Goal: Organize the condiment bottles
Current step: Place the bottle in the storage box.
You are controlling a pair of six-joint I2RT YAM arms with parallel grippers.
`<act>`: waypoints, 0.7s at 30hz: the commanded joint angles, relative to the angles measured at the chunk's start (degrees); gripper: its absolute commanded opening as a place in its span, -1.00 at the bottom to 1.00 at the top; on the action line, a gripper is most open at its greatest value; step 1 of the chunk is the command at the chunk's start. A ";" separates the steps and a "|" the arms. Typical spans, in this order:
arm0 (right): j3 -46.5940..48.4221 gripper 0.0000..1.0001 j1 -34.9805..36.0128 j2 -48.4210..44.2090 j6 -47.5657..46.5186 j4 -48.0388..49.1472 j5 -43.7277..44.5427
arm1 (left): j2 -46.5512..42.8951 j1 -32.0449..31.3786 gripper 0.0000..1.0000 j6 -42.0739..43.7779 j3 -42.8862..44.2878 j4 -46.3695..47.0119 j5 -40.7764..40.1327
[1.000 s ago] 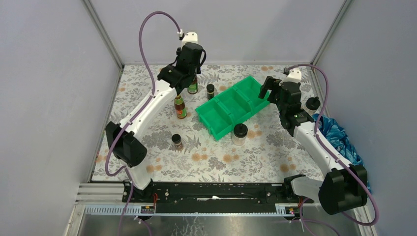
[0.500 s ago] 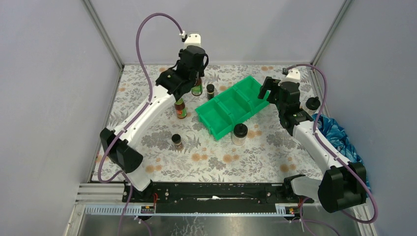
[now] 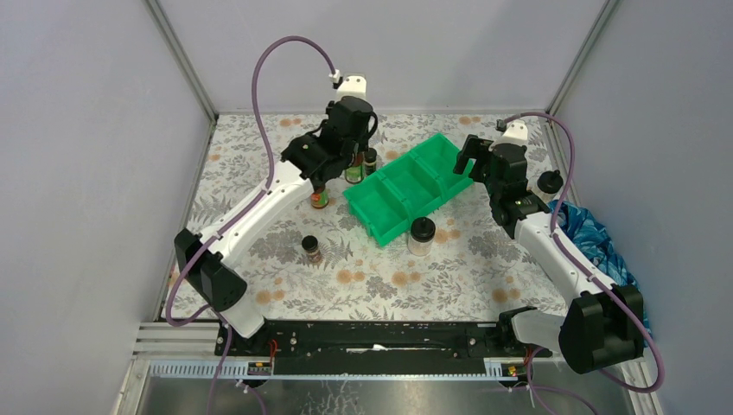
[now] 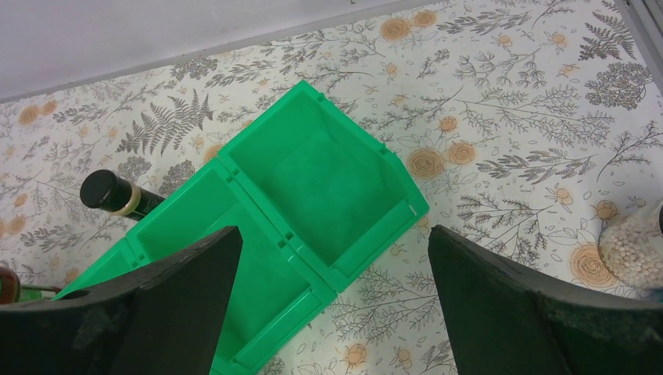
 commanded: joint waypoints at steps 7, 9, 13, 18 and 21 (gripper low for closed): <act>1.70 0.94 0.49 0.31 0.15 1.92 1.33 | -4.89 -3.35 -1.00 0.23 -1.48 5.54 -2.35; 1.62 0.94 0.51 0.22 0.17 1.91 1.32 | -5.08 -3.86 -1.00 0.15 -2.01 5.54 -2.44; 1.35 0.94 0.48 0.00 0.12 1.83 1.47 | -5.52 -4.77 -1.00 -0.12 -3.15 5.62 -2.67; 1.13 0.94 0.50 -0.30 0.02 1.67 1.70 | -5.97 -5.83 -1.00 -0.12 -4.91 6.68 -2.46; 0.93 0.93 0.50 -0.53 0.03 1.68 1.79 | -6.04 -6.36 -1.00 -0.05 -5.83 7.45 -2.32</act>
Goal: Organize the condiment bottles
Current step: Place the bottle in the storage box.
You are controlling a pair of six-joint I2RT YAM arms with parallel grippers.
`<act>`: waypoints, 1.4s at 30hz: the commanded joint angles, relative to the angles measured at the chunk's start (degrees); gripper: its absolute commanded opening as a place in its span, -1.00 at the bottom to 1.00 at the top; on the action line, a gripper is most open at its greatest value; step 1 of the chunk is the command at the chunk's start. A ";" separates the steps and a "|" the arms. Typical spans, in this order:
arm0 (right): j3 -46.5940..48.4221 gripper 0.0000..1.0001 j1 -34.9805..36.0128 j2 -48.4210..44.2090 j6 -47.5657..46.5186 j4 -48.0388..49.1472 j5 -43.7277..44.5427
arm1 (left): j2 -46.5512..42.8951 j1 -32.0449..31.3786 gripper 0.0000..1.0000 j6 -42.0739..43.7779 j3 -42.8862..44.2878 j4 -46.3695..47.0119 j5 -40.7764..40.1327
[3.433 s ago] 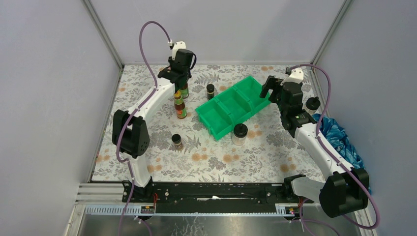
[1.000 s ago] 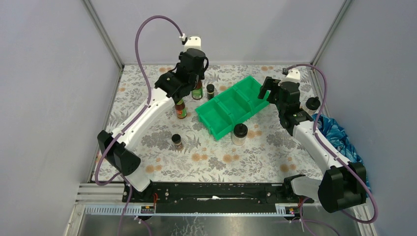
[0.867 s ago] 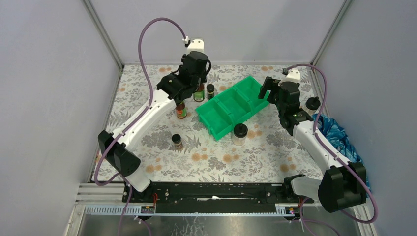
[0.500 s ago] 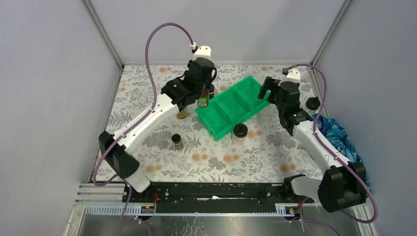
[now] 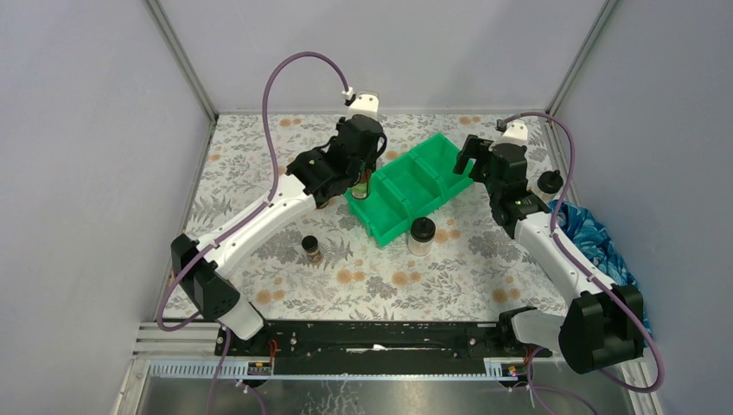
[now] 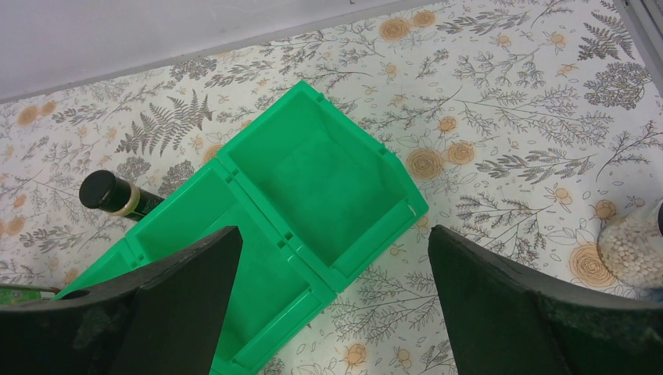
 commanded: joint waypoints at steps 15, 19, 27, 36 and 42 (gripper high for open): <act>0.47 0.94 0.48 -0.70 -0.33 1.84 2.12 | -1.50 -1.93 -1.00 1.23 -3.08 11.44 -0.04; 0.28 0.94 0.50 -0.72 -0.50 1.98 2.30 | -1.09 -1.93 -1.00 1.50 -3.83 12.72 0.75; 0.17 0.94 0.50 -0.57 -0.50 2.07 2.45 | -0.31 -1.94 -1.00 1.70 -4.92 14.80 2.25; -0.08 0.94 0.46 -0.42 -0.58 2.20 2.54 | -0.03 -1.94 -1.00 2.55 -7.80 18.10 1.75; -0.23 0.94 0.50 -0.17 -0.53 2.40 2.50 | 0.47 -1.83 -1.00 3.22 -9.36 19.78 1.01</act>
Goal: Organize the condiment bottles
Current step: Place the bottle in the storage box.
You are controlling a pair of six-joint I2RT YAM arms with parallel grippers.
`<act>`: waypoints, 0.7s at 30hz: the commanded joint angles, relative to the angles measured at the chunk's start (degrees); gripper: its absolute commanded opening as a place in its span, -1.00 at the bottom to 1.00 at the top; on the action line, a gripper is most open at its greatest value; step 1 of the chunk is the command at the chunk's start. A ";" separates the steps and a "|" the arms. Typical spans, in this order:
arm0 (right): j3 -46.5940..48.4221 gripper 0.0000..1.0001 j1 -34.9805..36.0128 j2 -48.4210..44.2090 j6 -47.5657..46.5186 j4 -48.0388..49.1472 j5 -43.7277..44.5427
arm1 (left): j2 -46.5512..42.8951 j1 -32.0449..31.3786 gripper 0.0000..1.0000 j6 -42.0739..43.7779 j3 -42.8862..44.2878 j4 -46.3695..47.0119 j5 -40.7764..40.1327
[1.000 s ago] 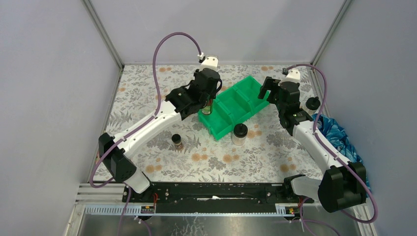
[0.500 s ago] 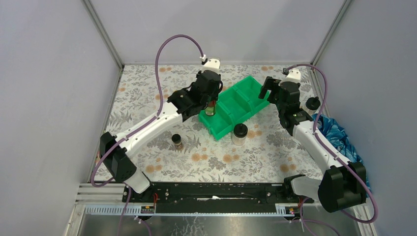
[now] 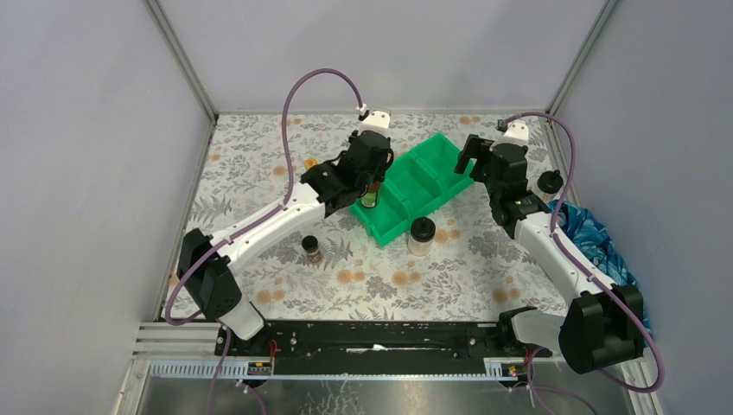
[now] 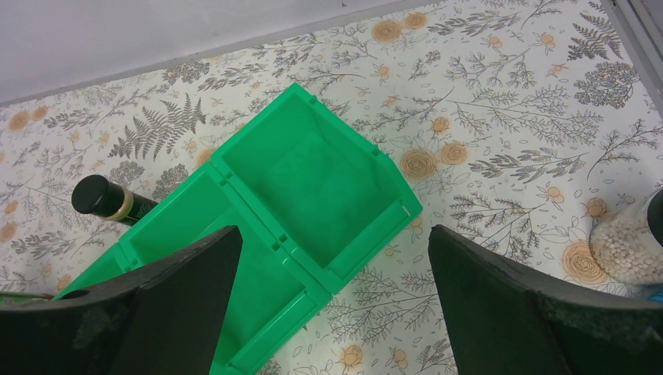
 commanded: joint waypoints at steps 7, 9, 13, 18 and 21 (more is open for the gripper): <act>-0.36 0.94 0.49 0.11 -0.51 2.53 1.32 | -0.23 0.55 -1.00 1.81 -2.03 12.15 -1.61; -0.41 0.94 0.50 0.18 -0.62 2.64 1.35 | -0.12 0.92 -1.00 1.67 -2.41 12.63 -1.25; -0.36 0.94 0.50 0.37 -0.64 2.69 1.29 | -0.21 1.61 -1.00 1.71 -3.18 13.63 -0.70; -0.19 0.94 0.50 0.63 -0.72 2.71 1.25 | -0.12 2.24 -1.00 1.62 -3.67 14.52 0.23; -0.12 0.94 0.50 0.77 -0.72 2.65 1.21 | -0.12 2.59 -1.00 1.58 -4.02 15.16 0.70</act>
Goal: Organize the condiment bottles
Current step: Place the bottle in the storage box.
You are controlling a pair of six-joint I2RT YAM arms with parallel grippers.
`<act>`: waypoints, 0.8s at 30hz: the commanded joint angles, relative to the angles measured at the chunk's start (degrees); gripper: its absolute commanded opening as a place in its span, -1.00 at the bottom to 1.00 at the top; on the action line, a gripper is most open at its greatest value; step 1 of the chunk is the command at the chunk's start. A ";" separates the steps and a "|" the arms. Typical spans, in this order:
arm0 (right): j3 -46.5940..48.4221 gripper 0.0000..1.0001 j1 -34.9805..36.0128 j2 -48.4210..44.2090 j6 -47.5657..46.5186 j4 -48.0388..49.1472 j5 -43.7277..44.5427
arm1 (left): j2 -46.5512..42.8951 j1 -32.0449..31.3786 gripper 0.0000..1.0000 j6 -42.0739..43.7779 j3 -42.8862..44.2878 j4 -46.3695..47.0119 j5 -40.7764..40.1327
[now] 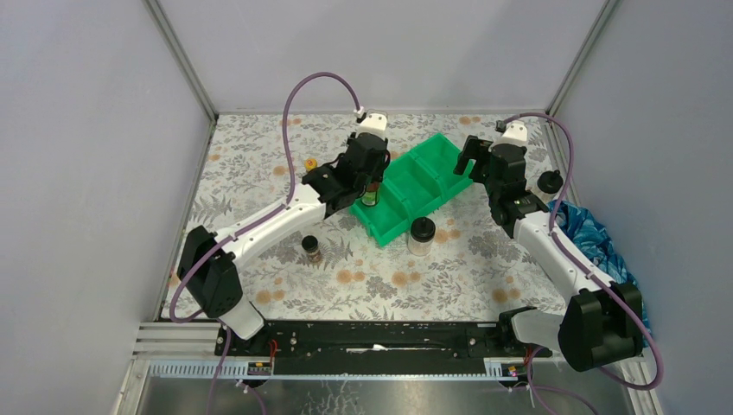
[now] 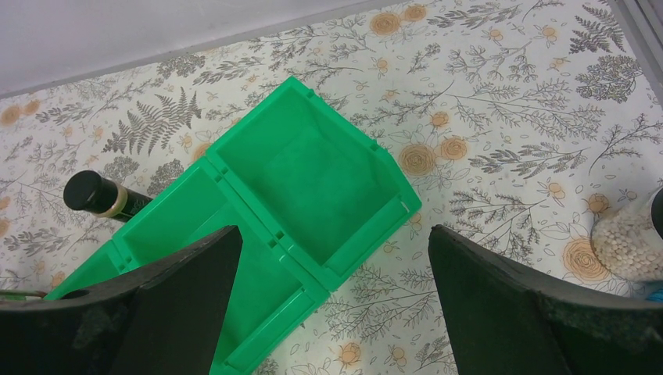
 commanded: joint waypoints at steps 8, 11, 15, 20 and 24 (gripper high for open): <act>0.38 0.94 0.50 0.64 -0.81 2.80 1.14 | -0.46 1.85 -1.00 0.55 -0.60 10.77 1.07; 0.62 0.94 0.50 1.09 -0.79 2.86 0.93 | -0.27 2.02 -1.00 0.59 -0.70 10.90 1.17; 0.74 0.94 0.50 1.48 -0.72 2.94 0.84 | -0.35 2.37 -1.00 0.63 -1.11 11.37 1.34; 0.69 0.94 0.50 1.78 -0.72 3.09 0.76 | -0.04 2.63 -1.00 0.63 -1.42 11.96 1.72; 0.56 0.94 0.50 1.92 -0.57 3.21 0.70 | 0.08 2.80 -1.00 0.56 -1.75 12.39 2.02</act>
